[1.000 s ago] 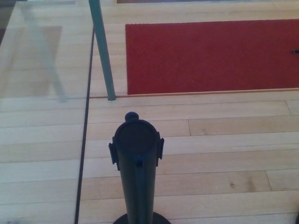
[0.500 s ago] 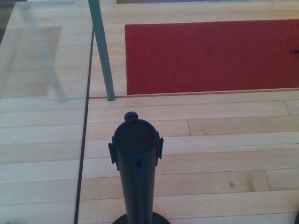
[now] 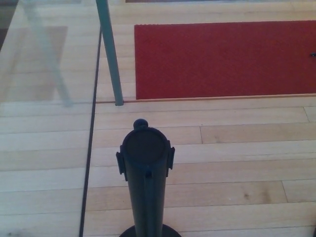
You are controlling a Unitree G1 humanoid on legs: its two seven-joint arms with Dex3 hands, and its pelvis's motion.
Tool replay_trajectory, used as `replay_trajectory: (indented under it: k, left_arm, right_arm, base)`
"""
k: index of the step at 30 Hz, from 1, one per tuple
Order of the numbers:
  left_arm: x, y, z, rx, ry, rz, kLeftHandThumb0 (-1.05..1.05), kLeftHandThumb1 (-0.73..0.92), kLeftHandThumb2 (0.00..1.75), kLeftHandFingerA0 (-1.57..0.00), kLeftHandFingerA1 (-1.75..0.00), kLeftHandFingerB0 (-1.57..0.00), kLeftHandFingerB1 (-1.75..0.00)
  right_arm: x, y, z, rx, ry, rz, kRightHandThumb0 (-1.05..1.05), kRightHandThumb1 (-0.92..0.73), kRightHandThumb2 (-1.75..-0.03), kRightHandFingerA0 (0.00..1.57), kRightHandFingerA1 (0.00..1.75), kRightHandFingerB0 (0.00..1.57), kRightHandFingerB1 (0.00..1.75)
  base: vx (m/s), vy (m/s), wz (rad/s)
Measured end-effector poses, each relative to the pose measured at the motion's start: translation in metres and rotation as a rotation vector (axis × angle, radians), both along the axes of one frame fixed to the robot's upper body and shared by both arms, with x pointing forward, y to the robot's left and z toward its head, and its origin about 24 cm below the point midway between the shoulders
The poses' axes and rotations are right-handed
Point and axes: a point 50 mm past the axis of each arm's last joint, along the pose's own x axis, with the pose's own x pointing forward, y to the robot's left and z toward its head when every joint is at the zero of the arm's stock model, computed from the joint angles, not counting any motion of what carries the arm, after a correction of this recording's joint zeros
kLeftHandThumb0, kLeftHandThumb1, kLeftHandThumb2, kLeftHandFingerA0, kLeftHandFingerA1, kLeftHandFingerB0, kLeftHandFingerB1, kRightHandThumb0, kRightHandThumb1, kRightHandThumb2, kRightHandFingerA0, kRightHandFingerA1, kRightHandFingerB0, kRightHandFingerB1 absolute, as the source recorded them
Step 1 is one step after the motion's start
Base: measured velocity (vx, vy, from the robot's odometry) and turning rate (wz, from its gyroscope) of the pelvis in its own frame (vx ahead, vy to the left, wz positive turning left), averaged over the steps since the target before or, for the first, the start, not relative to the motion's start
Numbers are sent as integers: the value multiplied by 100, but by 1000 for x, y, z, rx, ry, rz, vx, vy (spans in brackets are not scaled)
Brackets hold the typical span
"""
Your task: The robot walks towards a pair of stanchion kept in front of it and uses the right hand to grab on the strap of the right stanchion that is being connected to the left stanchion. After removing it from the stanchion on the left, it releases the strap and lets it retract back to the stanchion on the right.
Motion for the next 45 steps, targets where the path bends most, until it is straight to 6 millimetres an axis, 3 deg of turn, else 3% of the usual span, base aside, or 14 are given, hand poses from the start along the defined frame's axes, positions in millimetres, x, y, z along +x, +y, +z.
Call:
replay_trajectory:
  k: [5,7,8,10,11,15,16,17,24,28,30,35,38,45]
  left_arm:
    - [5,0,1,-2,-13,4,-47,-20,169,-157,-110,-146,-99]
    - [6,0,1,0,-15,3,-55,-20,173,-157,-105,-138,-93]
    - [6,1,1,1,-16,3,-44,-24,175,-157,-108,-142,-101]
    - [9,1,2,3,-23,-1,-44,-24,175,-157,-108,-142,-101]
    - [11,1,2,3,-27,-3,-39,-24,171,-157,-105,-142,-100]
    - [13,0,2,3,-29,-13,-41,-22,162,-157,-106,-143,-99]
    - [13,0,2,3,-28,-15,-41,-22,162,-157,-106,-143,-99]
    - [13,0,2,2,-26,-17,-39,-22,161,-157,-105,-138,-100]
    - [15,-2,2,0,-24,-25,-36,-33,167,-157,-105,-146,-94]
    - [16,-3,1,-1,-22,-38,-44,-35,168,-157,-94,-148,-76]
    - [16,-6,0,-1,-10,-70,-42,-30,151,-157,-99,-146,-88]
    - [16,-13,-2,2,16,-140,-41,-30,156,-157,-97,-146,-86]
    - [16,-15,-3,8,29,-178,-37,-28,161,-157,-91,-143,-85]
    - [16,-11,-1,28,43,-216,-38,-37,160,-157,-99,-151,-83]
  right_arm:
    - [-60,37,-69,247,163,-142,-58,-48,-87,0,25,0,32]
    - [-80,37,-83,279,221,-178,-56,-69,-62,4,34,11,29]
    - [-84,37,-85,284,232,-186,-34,-53,-105,1,53,0,50]
    - [-97,36,-95,291,285,-203,-34,-53,-105,1,53,0,50]
    - [-103,36,-100,295,314,-207,-51,-70,-61,36,51,24,29]
    - [-120,36,-113,280,383,-198,-45,-57,-86,65,77,22,46]
    - [-124,36,-116,272,399,-194,-45,-57,-86,65,77,22,46]
    - [-130,36,-119,254,420,-185,-22,-78,-64,36,50,39,33]
    - [-143,38,-127,204,403,-178,-23,-73,-63,70,52,67,40]
    - [-145,41,-128,196,354,-179,-34,-69,-61,74,61,63,42]
    - [-145,48,-129,214,313,-180,-35,-69,-61,76,63,63,43]
    - [-144,59,-130,236,229,-180,-33,-67,-60,79,66,68,44]
    - [-143,60,-129,226,181,-187,-7,-75,-63,86,59,73,43]
    - [-138,55,-126,184,94,-227,-3,-77,-64,95,58,71,43]
  base:
    - [0,0,0]
    - [0,0,0]
    - [0,0,0]
    - [0,0,0]
    - [0,0,0]
    - [0,0,0]
    - [0,0,0]
    - [0,0,0]
    - [0,0,0]
    - [0,0,0]
    - [0,0,0]
    - [0,0,0]
    - [0,0,0]
    - [0,0,0]
